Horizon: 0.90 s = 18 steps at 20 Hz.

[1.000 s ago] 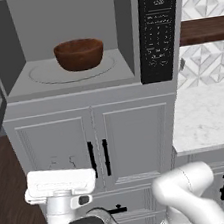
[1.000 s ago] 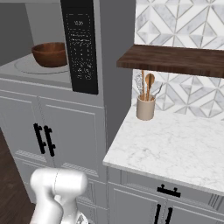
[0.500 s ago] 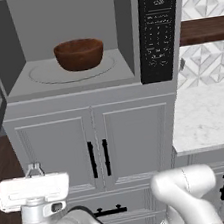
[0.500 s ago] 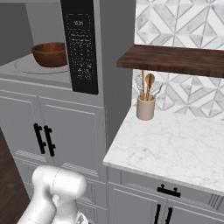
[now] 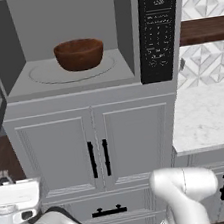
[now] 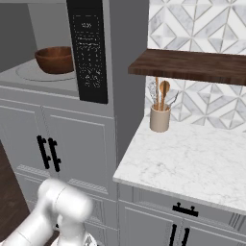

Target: Open the microwave, place the bowl with waffle inside the microwave, then close the microwave door and turn it on.

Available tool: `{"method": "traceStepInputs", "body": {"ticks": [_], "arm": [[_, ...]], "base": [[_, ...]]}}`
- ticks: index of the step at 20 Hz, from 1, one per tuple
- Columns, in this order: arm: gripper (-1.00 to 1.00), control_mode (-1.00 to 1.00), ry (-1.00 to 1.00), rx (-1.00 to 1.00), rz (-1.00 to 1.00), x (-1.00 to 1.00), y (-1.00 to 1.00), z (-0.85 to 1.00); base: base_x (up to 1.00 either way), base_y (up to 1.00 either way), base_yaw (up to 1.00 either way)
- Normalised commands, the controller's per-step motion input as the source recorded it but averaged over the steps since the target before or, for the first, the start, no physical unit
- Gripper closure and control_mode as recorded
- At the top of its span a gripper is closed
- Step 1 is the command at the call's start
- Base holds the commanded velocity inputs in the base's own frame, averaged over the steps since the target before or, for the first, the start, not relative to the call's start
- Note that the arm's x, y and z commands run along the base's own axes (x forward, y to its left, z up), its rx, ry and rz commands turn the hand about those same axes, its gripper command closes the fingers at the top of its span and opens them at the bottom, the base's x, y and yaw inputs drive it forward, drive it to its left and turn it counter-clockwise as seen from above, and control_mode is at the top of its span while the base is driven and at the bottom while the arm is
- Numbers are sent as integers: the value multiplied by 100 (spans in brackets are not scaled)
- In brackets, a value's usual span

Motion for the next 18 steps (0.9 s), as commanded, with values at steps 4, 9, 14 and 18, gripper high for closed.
{"method": "traceStepInputs", "body": {"ticks": [4,9,14,18], "arm": [[100,-100,-11,-5,-10,0,62,0],[100,-100,-8,-8,-9,0,63,-2],[100,-100,-3,-4,-4,0,50,-4],[100,-100,0,0,-1,0,3,28]], "base": [[0,0,0],[0,0,0],[0,0,0],[0,0,0]]}}
